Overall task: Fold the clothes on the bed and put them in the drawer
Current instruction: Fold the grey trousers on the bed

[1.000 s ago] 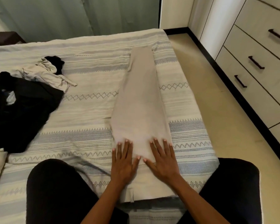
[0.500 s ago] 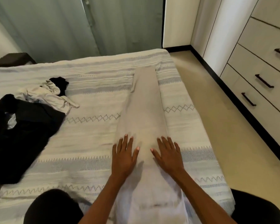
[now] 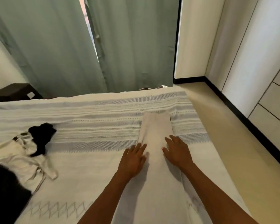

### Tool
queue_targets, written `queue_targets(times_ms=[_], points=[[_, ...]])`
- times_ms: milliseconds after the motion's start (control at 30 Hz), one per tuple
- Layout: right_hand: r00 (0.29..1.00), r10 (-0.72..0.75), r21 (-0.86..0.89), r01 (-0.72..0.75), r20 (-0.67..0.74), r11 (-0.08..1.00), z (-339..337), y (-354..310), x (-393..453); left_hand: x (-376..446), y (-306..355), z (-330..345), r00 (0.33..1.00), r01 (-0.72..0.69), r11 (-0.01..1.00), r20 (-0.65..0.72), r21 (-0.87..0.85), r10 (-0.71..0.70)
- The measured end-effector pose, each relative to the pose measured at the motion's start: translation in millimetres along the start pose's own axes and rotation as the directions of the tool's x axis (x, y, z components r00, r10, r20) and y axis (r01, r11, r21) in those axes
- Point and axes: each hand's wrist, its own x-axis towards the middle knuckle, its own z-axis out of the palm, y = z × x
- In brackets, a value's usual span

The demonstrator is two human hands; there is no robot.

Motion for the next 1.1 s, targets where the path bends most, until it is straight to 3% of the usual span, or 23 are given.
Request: queue_targets(times_ms=[100,167,233,333,433,567,667,733,867,1033,1100], points=[[0.997,-0.053,-0.058,0.056,0.051,0.997,10.5,18.2,66.3,57.1,-21.2,18.5,0.996,0.058,0.996,0.071,0.065,-0.062],[0.993,-0.037,-0.111,0.050,0.115,0.993,12.9,25.7,89.8,71.7,-35.5,26.5,0.992,0.104,0.992,0.065,0.072,-0.108],[0.996,0.006,-0.100,0.003,0.093,0.995,14.0,36.1,118.8,91.5,-46.8,27.0,0.986,0.166,0.984,0.007,0.061,-0.167],[0.994,0.109,0.087,-0.108,-0.008,0.990,10.7,41.9,157.2,136.8,-49.0,13.0,0.972,0.218,0.976,-0.093,0.026,-0.215],[0.959,0.285,0.395,-0.265,0.009,0.880,6.7,42.7,194.2,198.7,-47.4,1.0,0.942,0.318,0.928,-0.044,-0.193,-0.332],[0.889,0.427,0.520,-0.446,0.164,0.729,-5.1,46.2,227.7,262.7,-56.7,-2.3,0.854,0.519,0.781,0.181,-0.347,-0.488],[0.845,0.457,0.656,-0.515,0.279,0.551,-5.4,57.7,238.8,284.1,-65.2,-1.5,0.790,0.610,0.639,0.297,-0.468,-0.537],[0.853,0.429,0.658,-0.509,0.298,0.555,-3.3,65.7,244.9,283.9,-61.5,-13.1,0.783,0.613,0.560,0.333,-0.557,-0.525],[0.861,0.387,0.679,-0.502,0.330,0.536,-21.4,65.4,238.4,260.7,-45.6,-38.3,0.841,0.517,0.574,0.253,-0.635,-0.478],[0.941,0.321,0.777,-0.278,0.103,0.564,-48.8,50.5,194.8,214.4,-29.0,-76.6,0.847,0.420,0.557,0.089,-0.717,-0.524],[0.948,0.319,0.791,-0.212,0.023,0.574,-65.8,37.2,168.2,183.9,-14.3,-95.7,0.841,0.387,0.485,0.085,-0.784,-0.535]])
